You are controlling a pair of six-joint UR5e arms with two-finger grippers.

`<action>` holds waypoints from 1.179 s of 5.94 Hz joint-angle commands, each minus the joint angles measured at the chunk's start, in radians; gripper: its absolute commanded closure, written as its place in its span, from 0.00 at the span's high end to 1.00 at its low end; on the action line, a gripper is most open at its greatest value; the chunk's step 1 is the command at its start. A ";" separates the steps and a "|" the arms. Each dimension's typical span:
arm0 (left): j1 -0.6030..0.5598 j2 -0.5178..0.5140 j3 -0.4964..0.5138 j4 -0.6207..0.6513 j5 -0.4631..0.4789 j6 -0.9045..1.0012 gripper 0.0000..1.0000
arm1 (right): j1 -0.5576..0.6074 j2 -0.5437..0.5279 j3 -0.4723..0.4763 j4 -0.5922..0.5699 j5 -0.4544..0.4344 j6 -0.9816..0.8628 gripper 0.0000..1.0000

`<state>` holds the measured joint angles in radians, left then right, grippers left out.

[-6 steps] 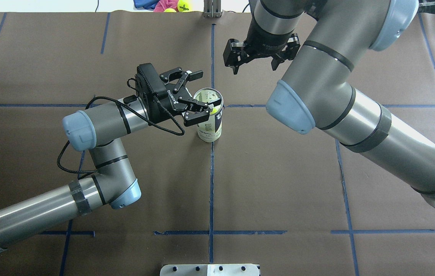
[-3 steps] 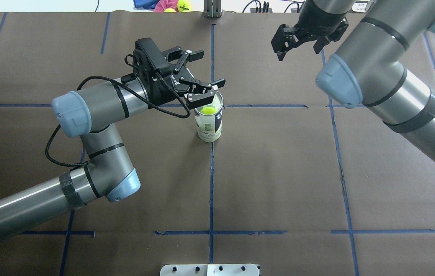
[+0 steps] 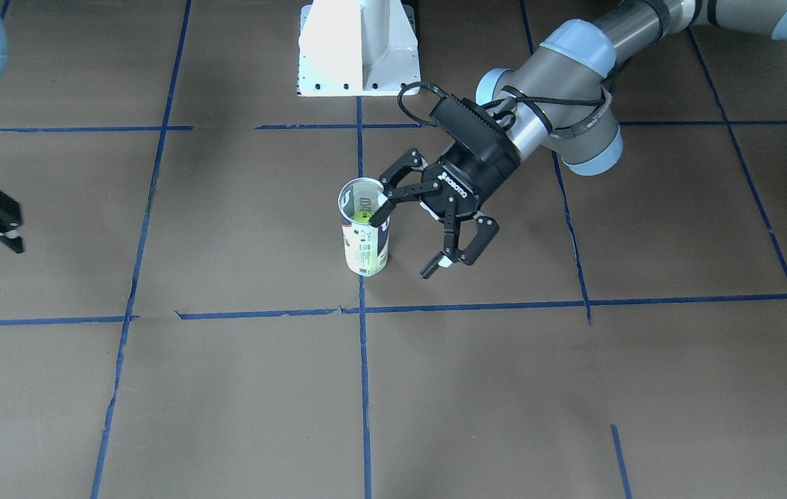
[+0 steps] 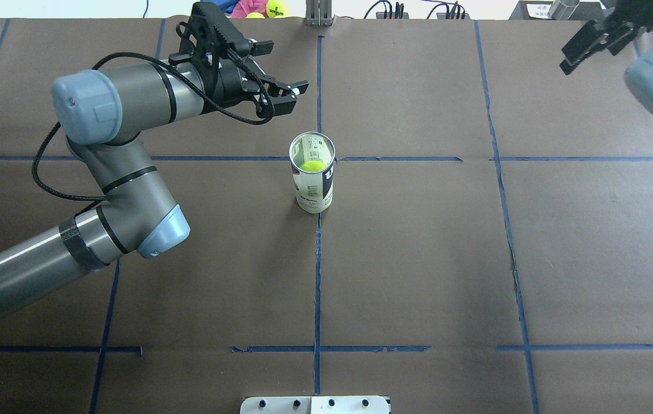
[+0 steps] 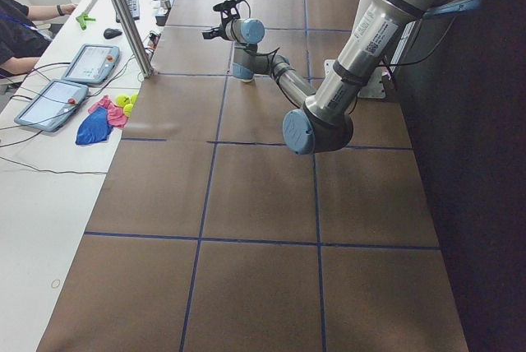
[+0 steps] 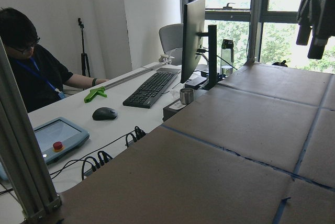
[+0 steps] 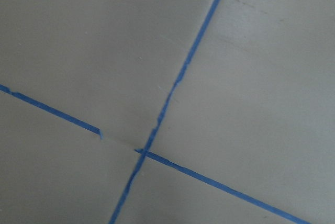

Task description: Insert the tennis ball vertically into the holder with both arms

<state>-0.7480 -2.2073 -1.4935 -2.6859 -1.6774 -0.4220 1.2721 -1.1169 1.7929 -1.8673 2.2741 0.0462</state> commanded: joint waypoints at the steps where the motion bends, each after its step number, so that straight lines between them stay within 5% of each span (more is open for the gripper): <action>1: -0.147 0.061 -0.017 0.197 -0.136 0.008 1.00 | 0.122 -0.139 0.026 0.002 0.053 -0.176 1.00; 3: -0.301 0.074 -0.008 0.440 -0.369 0.008 1.00 | 0.196 -0.342 0.057 0.147 0.082 -0.209 1.00; 7: -0.517 0.115 -0.013 1.129 -0.488 0.367 1.00 | 0.306 -0.587 0.094 0.171 0.094 -0.189 1.00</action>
<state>-1.2114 -2.1184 -1.5055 -1.6876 -2.1318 -0.1008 1.5713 -1.6695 1.8901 -1.6953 2.3694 -0.1507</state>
